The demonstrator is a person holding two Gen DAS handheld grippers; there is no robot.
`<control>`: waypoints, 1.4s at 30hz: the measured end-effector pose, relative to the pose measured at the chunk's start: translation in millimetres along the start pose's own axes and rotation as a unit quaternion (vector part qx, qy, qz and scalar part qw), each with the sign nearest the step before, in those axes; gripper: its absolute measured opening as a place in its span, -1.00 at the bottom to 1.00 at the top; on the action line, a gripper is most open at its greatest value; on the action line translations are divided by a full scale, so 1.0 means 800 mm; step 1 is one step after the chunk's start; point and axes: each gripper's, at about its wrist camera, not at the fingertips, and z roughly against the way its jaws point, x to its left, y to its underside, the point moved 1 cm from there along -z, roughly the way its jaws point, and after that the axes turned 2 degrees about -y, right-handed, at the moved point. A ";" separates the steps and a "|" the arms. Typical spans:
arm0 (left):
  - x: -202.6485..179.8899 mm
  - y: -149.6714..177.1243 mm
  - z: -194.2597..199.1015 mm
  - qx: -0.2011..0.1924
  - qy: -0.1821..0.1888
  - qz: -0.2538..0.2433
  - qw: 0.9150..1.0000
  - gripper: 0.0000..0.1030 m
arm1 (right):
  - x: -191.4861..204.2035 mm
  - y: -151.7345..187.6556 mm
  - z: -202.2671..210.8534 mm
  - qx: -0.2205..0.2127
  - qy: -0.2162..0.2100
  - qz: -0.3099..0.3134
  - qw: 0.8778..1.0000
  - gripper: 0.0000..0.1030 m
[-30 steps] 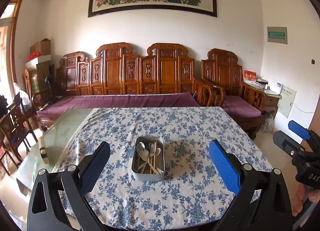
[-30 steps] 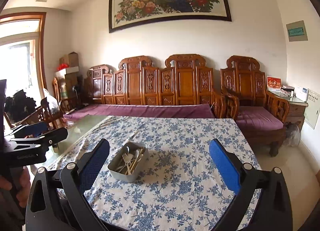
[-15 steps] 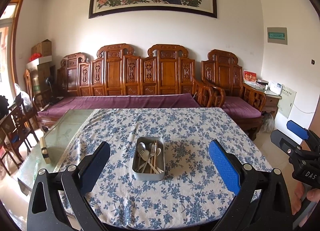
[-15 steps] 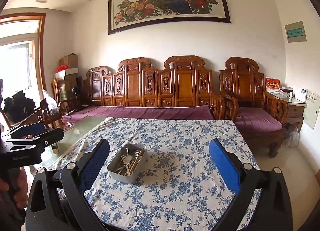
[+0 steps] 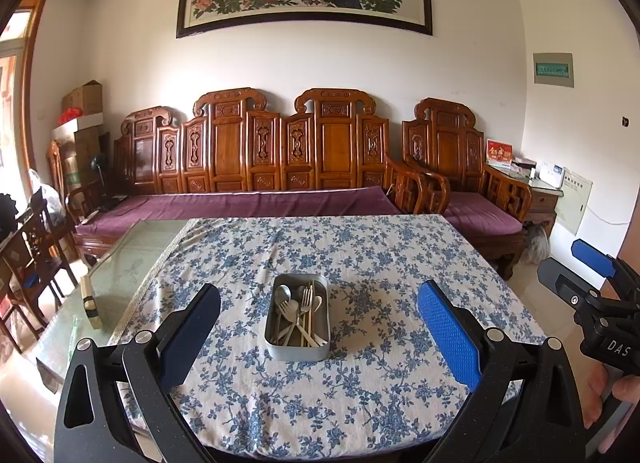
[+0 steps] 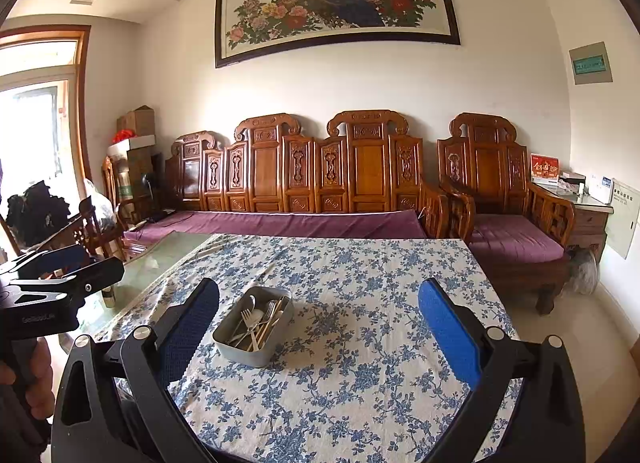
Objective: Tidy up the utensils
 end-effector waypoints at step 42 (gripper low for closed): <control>0.000 0.004 0.002 0.000 0.000 -0.006 1.000 0.85 | 0.001 -0.001 -0.001 0.001 0.000 -0.001 1.000 0.95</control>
